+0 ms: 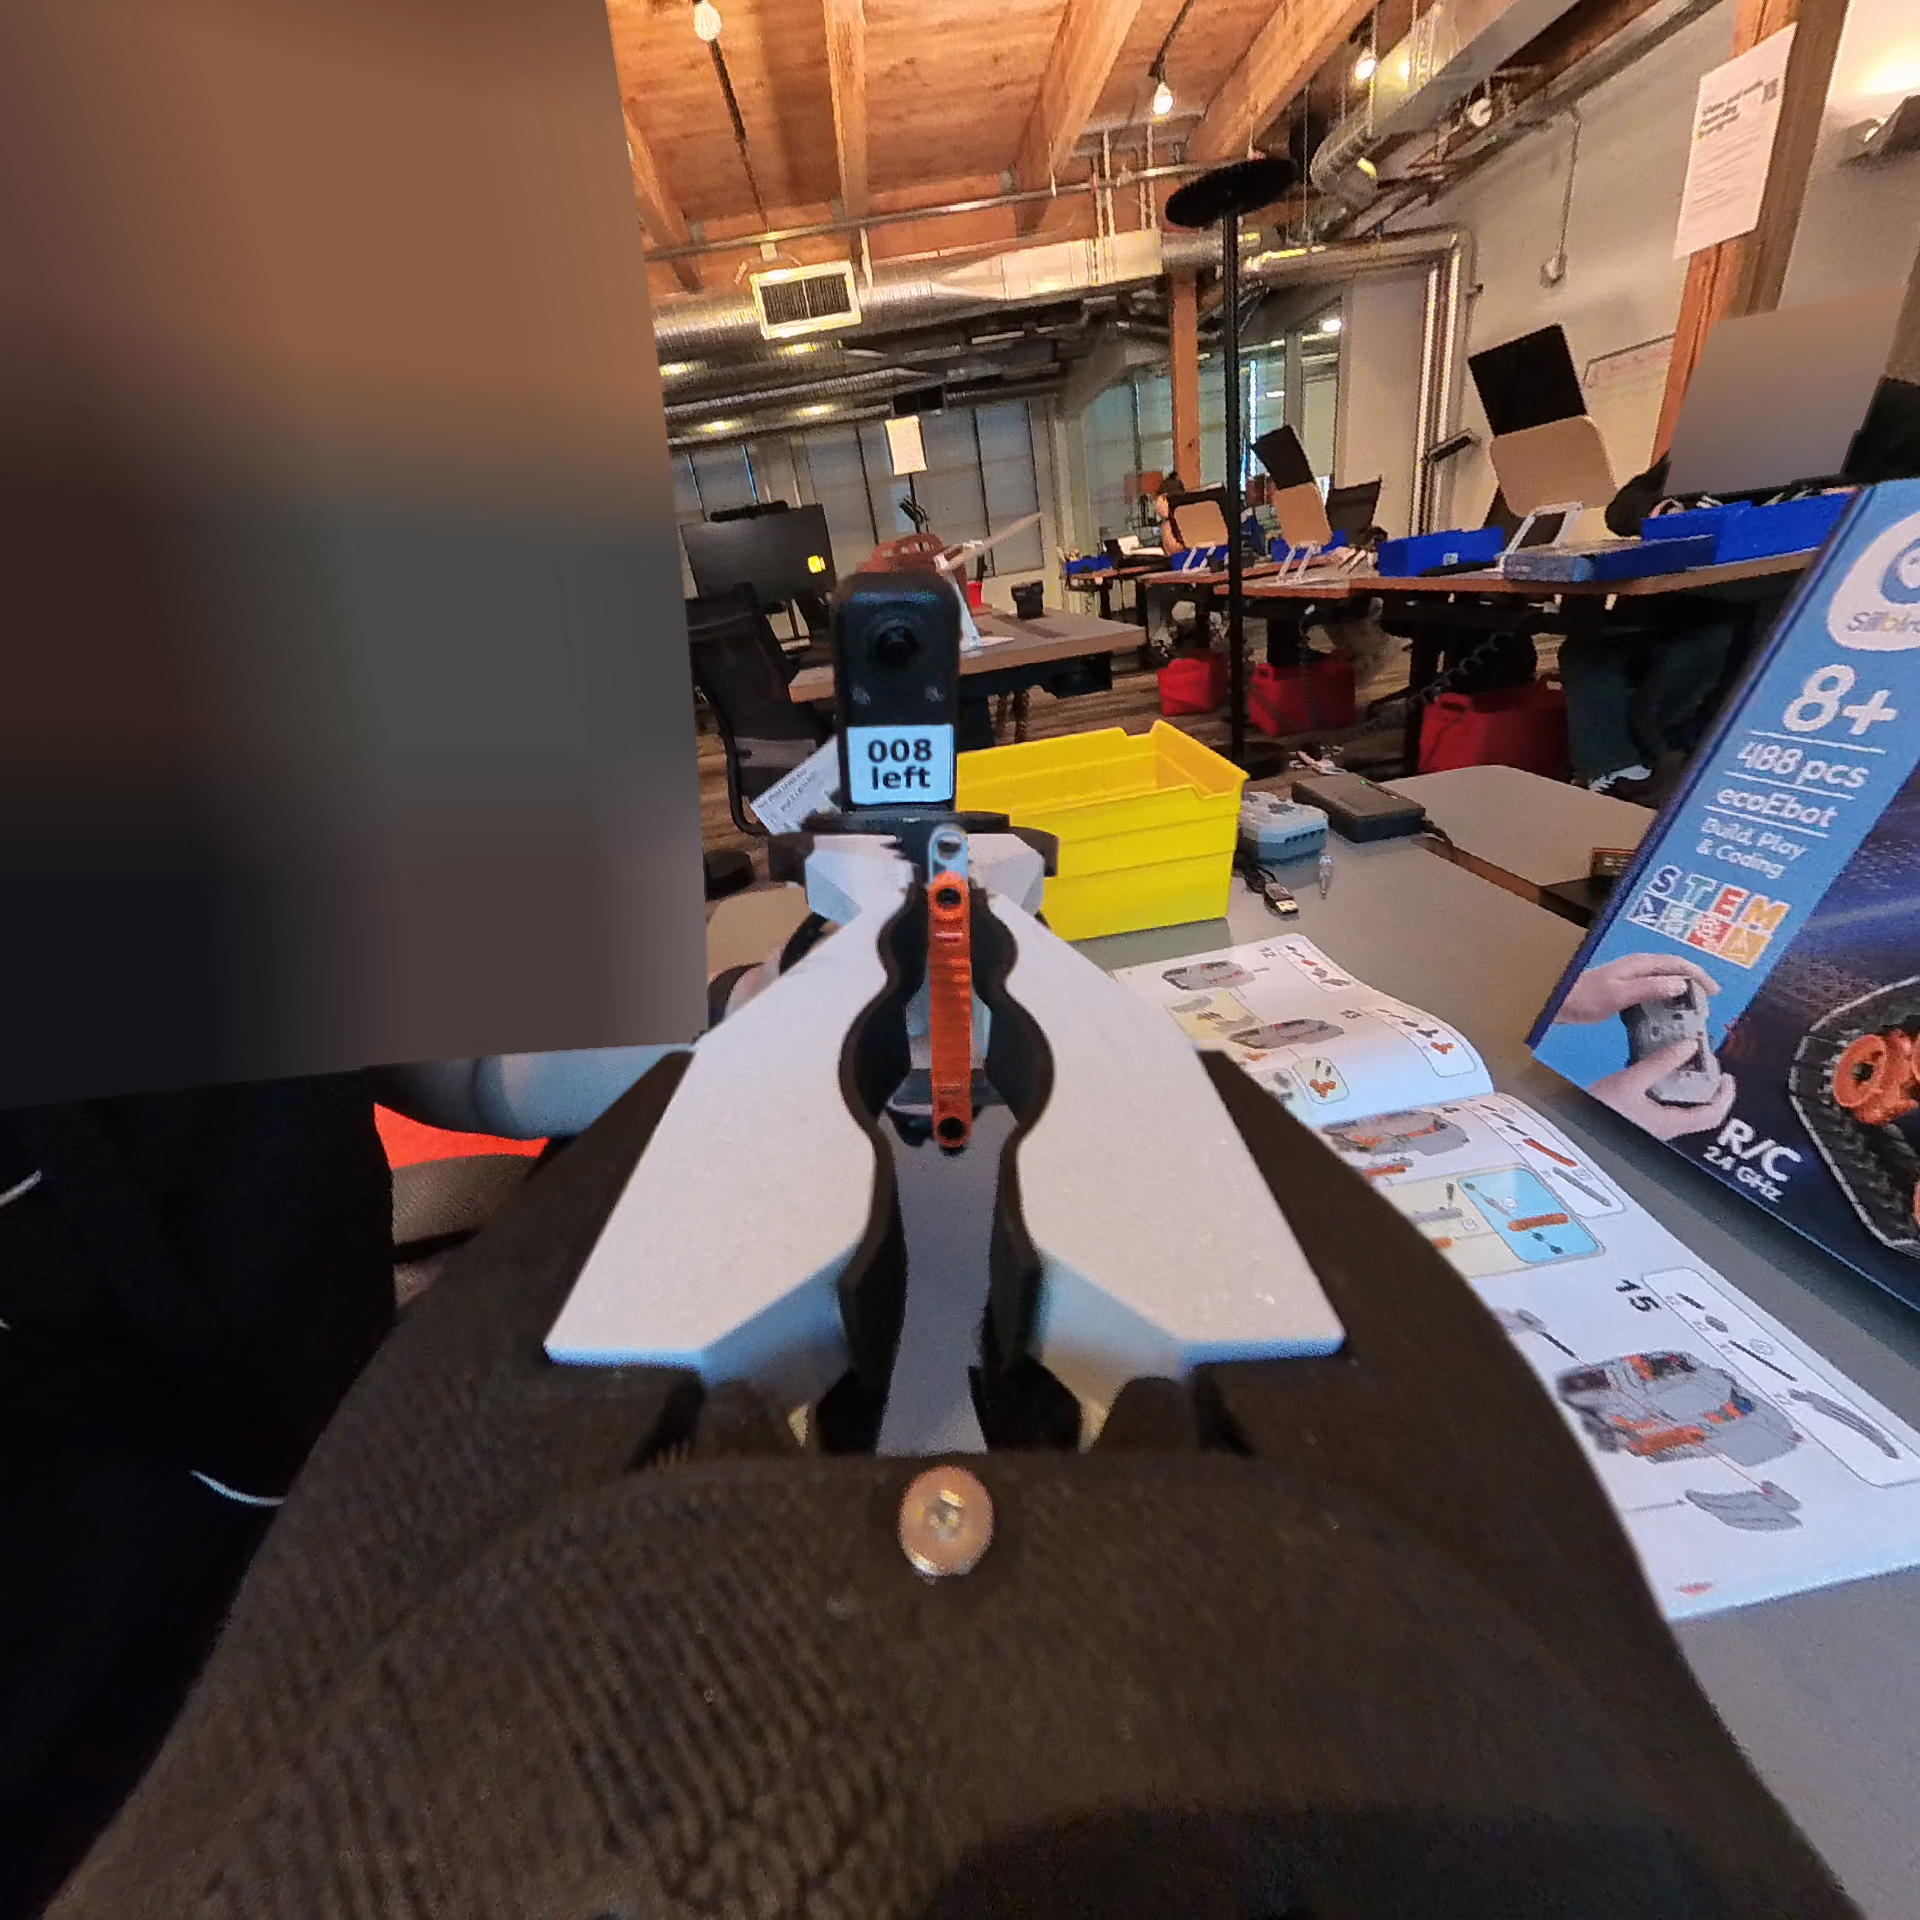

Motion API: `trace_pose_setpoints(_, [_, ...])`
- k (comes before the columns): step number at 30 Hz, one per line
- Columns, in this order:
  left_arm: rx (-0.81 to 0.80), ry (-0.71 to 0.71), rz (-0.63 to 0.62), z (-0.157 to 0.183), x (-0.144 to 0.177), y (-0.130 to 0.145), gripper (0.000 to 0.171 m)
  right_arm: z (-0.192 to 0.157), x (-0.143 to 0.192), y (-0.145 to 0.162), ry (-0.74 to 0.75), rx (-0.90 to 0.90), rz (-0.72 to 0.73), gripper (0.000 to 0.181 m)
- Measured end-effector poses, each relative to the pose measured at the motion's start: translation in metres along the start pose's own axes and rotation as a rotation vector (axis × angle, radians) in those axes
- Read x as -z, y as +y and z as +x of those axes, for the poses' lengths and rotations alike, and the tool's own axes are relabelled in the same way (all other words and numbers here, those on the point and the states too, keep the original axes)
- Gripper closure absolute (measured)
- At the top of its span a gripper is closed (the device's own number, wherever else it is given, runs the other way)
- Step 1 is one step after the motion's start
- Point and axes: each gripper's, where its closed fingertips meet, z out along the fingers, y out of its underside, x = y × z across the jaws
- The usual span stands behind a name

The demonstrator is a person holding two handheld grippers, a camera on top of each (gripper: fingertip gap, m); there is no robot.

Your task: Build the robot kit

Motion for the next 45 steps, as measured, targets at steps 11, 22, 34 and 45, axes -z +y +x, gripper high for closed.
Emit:
trace_pose_setpoints(11, [-0.052, -0.011, 0.009, 0.001, 0.004, -0.007, 0.167, -0.002, -0.002, 0.007, -0.050, -0.066, -0.019, 0.175])
trace_pose_setpoints(22, [-0.013, -0.020, 0.008, 0.001, 0.000, -0.004, 0.167, -0.002, 0.000, 0.009, -0.055, -0.060, -0.031, 0.174])
trace_pose_setpoints(34, [0.027, 0.001, 0.013, 0.001, 0.001, -0.005, 0.167, -0.003, -0.002, 0.011, -0.013, -0.016, -0.077, 0.174])
trace_pose_setpoints(45, [0.321, 0.044, 0.027, -0.015, -0.002, 0.009, 0.166, 0.019, 0.003, -0.002, 0.024, -0.232, 0.128, 0.174])
